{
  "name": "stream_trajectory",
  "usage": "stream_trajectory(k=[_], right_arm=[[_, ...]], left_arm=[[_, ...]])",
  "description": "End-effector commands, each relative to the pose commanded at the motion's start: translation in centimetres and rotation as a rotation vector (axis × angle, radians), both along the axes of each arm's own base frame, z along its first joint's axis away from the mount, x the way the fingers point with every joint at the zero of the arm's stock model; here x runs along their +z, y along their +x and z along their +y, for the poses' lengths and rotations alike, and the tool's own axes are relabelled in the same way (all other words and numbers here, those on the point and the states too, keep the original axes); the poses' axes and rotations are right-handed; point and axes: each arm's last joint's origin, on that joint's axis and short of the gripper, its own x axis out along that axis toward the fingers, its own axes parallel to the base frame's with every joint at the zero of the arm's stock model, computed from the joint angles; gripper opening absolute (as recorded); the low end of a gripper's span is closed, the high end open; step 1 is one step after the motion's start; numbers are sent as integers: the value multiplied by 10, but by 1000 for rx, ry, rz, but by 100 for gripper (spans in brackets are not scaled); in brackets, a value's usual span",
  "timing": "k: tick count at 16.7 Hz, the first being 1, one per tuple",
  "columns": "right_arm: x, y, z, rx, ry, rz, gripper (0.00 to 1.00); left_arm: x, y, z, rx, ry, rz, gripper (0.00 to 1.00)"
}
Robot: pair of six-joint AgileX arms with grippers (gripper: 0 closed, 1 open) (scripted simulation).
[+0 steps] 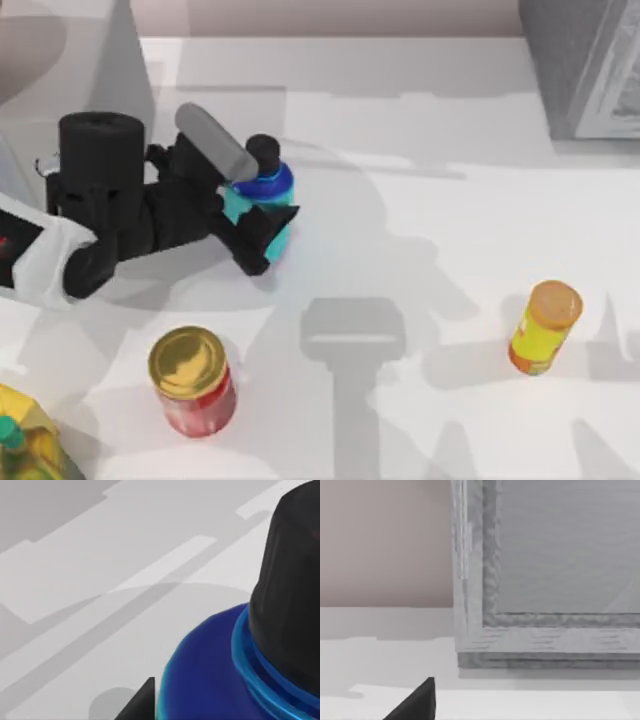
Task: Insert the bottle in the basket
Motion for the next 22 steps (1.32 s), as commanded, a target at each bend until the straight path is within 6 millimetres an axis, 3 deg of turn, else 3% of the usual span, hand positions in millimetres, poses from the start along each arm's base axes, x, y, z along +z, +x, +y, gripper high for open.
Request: stream_trajectory(k=[4,7,13,18,22], right_arm=[[0,0,0,0,0,0,100],[0,0,0,0,0,0,100],[0,0,0,0,0,0,100],[0,0,0,0,0,0,100],[0,0,0,0,0,0,100]], left_arm=[[38,-8,42,-68,50,12,0],[73,-24,82,-99,66,10,0],[136,-96,155,-71,39,0,0],[164,-162,180,24,-21,0,0],[173,-191,183,85,-54,-4,0]])
